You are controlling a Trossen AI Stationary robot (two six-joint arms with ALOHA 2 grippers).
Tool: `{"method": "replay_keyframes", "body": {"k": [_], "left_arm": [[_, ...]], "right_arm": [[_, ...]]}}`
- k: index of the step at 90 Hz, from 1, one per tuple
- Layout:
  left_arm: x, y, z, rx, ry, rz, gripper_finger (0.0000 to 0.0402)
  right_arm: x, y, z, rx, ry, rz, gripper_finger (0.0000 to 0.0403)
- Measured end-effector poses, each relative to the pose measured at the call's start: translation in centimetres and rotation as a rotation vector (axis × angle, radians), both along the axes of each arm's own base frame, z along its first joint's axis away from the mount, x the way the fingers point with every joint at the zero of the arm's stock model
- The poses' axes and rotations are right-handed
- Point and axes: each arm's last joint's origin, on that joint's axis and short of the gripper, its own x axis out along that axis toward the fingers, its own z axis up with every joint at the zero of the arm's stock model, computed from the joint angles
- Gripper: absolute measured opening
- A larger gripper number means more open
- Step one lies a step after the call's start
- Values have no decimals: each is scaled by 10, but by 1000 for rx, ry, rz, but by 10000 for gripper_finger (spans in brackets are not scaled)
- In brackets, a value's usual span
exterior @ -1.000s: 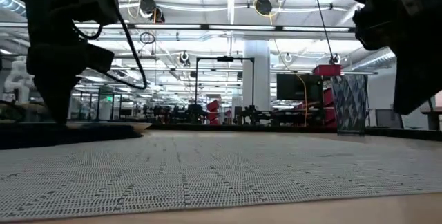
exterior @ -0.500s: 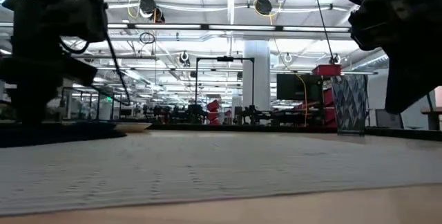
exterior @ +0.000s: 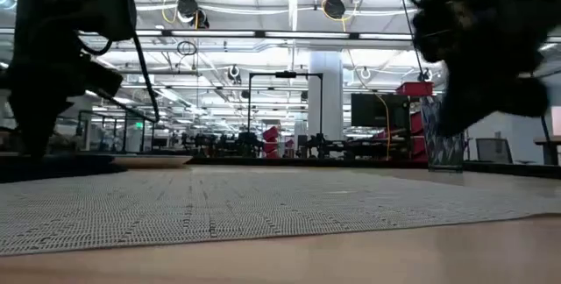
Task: Set table place
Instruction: Move the dark blue napkin to the middle left of table
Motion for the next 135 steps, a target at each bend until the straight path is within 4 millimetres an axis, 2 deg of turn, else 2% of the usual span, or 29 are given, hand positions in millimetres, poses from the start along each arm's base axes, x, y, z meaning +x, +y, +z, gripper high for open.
{"method": "replay_keyframes", "body": {"k": [18, 33, 56, 94, 108, 120, 135], "left_arm": [[0, 1, 0, 51, -6, -19, 0], [-2, 4, -5, 104, 8, -71, 0], [-9, 4, -23, 4, 9, -98, 0], [-20, 5, -24, -40, 125, 26, 0], [-16, 6, -15, 5, 109, 46, 0], [-7, 7, -1, 65, 22, 44, 0], [-1, 6, 6, 58, -28, 47, 0]], "right_arm": [[11, -28, -20, 4, 46, -4, 0], [9, -36, -34, 35, 105, 26, 0], [2, -34, -38, 60, 121, 15, 0], [-14, -13, -38, 85, 196, -8, 0], [-20, -7, -34, 96, 195, -20, 0], [-23, -8, -29, 105, 191, -25, 0], [-25, -10, -23, 88, 165, -37, 0]]}}
